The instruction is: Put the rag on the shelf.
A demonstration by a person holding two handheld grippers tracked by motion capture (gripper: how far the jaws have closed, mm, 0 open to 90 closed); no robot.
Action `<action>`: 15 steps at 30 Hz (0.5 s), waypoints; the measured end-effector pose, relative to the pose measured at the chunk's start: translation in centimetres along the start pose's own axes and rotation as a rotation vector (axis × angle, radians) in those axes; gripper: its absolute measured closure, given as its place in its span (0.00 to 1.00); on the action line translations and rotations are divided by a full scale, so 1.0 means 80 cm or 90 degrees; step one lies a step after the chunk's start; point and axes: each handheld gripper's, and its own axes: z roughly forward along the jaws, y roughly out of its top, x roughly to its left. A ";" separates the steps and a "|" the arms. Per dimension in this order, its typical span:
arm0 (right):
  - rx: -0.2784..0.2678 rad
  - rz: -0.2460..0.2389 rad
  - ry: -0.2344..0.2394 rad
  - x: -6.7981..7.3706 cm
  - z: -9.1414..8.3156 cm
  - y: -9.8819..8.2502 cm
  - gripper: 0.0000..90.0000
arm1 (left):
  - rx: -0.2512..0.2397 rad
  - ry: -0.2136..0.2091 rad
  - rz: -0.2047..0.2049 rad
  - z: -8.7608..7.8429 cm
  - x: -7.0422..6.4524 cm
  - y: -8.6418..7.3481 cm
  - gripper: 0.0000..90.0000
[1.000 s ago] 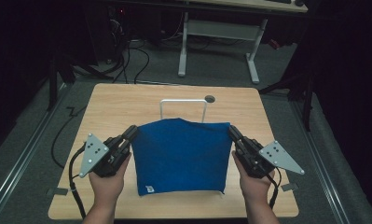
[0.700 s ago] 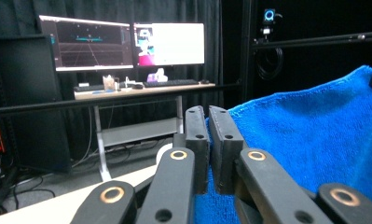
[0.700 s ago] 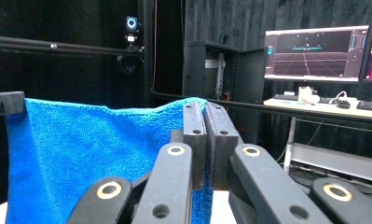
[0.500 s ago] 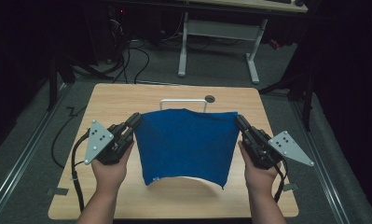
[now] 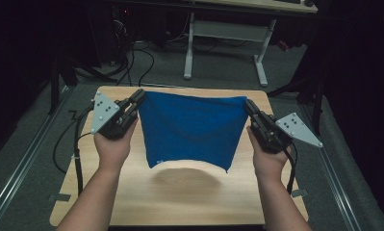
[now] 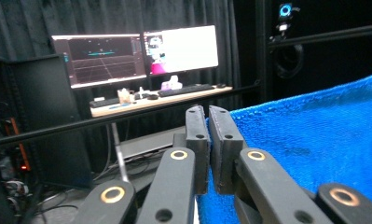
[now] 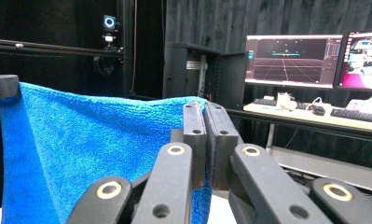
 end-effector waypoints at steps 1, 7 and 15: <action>0.000 0.001 -0.003 -0.003 0.005 0.001 0.98 | 0.002 0.001 0.004 0.005 0.002 0.002 0.97; 0.012 -0.004 -0.021 -0.013 0.036 0.010 0.98 | 0.021 0.017 0.015 0.034 0.016 0.010 0.97; 0.033 -0.009 -0.032 -0.021 0.064 0.016 0.98 | 0.046 0.040 0.021 0.065 0.031 0.013 0.97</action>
